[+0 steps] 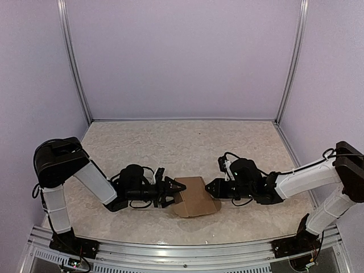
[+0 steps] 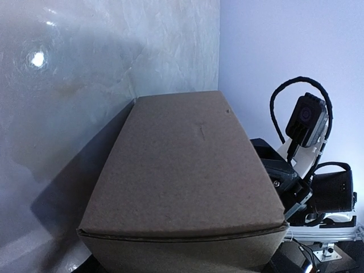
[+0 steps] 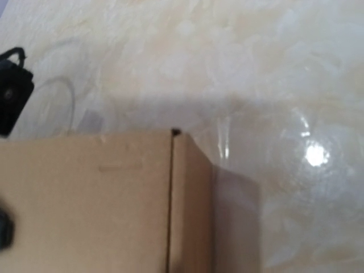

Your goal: Fold the paper box

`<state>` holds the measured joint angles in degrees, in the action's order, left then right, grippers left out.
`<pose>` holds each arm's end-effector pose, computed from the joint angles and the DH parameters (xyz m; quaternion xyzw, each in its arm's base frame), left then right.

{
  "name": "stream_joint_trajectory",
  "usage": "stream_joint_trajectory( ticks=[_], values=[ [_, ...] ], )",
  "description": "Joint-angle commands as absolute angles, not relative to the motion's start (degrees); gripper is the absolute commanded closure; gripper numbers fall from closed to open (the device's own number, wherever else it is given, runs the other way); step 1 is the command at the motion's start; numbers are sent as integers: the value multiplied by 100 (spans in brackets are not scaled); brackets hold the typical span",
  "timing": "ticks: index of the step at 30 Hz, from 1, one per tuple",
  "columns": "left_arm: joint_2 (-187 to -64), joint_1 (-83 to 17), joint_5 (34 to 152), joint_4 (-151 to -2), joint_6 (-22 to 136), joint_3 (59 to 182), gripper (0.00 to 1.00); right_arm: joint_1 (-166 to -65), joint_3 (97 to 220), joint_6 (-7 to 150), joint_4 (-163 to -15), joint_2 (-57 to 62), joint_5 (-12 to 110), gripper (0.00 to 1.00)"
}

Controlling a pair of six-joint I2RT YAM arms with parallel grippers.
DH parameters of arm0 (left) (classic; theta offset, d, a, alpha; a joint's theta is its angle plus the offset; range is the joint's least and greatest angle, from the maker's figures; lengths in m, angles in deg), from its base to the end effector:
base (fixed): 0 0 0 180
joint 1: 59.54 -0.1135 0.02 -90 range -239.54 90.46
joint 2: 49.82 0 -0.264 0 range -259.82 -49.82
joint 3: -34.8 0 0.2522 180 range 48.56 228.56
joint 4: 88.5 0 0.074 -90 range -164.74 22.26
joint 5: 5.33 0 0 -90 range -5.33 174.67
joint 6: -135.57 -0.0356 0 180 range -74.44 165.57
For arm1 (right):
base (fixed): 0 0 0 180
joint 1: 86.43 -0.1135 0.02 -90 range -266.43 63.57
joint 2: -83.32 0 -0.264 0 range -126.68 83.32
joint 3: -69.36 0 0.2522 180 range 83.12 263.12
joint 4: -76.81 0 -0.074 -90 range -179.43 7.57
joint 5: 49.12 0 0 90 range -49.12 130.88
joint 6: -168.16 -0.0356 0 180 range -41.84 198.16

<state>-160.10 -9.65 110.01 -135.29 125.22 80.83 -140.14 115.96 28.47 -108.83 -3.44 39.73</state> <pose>0.1960 -0.2564 0.1021 -0.0766 0.7935 -0.5975 0.0861 0.1711 0.2318 0.1523 -0.0264 0.8846 0.3598 0.2954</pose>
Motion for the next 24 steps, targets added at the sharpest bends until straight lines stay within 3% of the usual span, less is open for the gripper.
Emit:
stream_joint_trajectory(
  ticks=[1,8,14,24],
  values=[
    [-15810,-1106,11270,-13881,12453,8056,55,-14002,11519,3432,-10607,122,3974,74],
    [-15445,-1313,11734,-13939,12520,8007,59,-14007,11670,4791,-10157,1068,4001,43],
    [-15170,-1568,12435,-14744,13001,7748,63,-14006,12133,6261,-9313,1650,4383,28],
    [-14589,-1919,13432,-15456,13501,7139,65,-14029,12216,8343,-9121,2644,5472,8]
  ],
)
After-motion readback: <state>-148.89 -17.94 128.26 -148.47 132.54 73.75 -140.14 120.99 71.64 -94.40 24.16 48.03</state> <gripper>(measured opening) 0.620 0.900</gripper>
